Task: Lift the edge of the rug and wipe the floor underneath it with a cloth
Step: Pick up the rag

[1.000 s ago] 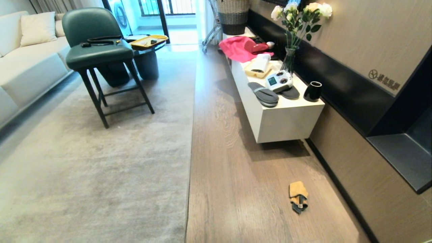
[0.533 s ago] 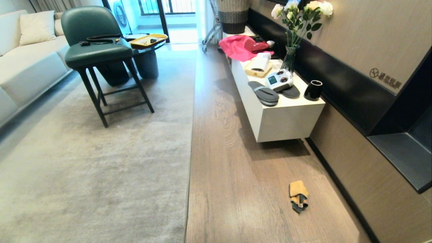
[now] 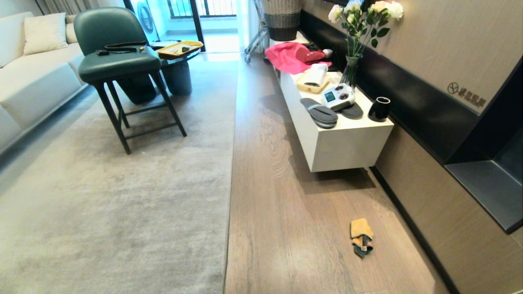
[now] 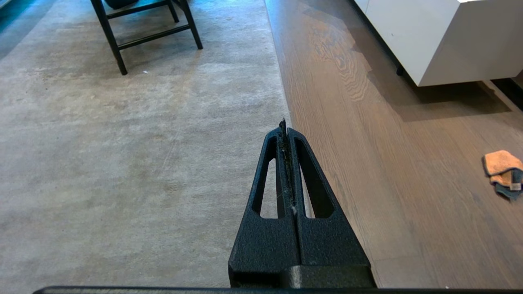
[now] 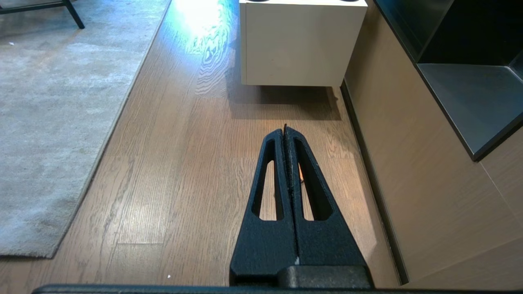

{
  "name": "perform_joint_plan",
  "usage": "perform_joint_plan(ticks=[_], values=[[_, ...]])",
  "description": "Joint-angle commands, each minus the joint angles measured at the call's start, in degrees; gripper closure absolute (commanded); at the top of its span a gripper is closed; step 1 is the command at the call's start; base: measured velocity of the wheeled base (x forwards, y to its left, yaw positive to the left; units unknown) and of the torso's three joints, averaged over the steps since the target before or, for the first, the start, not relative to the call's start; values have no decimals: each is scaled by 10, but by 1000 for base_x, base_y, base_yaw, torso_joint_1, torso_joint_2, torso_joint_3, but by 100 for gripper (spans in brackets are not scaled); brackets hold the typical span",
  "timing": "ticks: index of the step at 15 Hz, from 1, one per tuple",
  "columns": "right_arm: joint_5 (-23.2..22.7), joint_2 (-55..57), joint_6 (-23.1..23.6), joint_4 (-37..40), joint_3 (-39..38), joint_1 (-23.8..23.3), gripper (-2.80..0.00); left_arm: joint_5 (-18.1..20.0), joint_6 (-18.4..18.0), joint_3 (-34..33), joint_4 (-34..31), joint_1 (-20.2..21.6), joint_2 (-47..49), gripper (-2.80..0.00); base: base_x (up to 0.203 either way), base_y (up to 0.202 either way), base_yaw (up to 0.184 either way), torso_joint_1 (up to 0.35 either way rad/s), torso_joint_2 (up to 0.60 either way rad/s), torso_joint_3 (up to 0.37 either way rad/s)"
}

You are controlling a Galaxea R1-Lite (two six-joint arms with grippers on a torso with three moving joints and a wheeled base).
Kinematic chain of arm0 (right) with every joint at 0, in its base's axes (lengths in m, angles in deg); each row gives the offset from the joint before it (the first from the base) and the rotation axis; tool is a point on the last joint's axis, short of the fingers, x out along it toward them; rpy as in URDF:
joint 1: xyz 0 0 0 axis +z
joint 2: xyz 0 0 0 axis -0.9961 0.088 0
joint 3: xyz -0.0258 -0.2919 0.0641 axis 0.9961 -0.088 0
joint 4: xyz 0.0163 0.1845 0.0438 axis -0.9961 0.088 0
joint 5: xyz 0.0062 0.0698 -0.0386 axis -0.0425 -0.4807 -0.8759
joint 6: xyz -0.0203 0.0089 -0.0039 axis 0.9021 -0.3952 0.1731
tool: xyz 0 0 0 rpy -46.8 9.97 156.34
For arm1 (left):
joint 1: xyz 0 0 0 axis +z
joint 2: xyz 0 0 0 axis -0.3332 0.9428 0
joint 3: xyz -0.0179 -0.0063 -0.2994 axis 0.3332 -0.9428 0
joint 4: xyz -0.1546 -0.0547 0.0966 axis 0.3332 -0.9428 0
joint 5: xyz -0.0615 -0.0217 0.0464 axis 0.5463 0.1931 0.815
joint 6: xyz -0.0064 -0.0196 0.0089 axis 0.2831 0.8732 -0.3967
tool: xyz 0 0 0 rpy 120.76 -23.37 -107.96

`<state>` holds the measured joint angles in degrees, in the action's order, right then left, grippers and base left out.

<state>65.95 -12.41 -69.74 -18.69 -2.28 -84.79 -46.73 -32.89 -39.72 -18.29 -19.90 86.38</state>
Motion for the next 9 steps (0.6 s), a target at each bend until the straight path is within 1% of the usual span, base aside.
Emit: perform_joint_plan(ticks=[1, 9], values=[[-1, 1, 0, 0, 0, 0, 0, 0, 0, 0, 0, 0, 0, 0, 0, 0, 0, 0, 0, 0], [-1, 1, 0, 0, 0, 0, 0, 0, 0, 0, 0, 0, 0, 0, 0, 0, 0, 0, 0, 0]])
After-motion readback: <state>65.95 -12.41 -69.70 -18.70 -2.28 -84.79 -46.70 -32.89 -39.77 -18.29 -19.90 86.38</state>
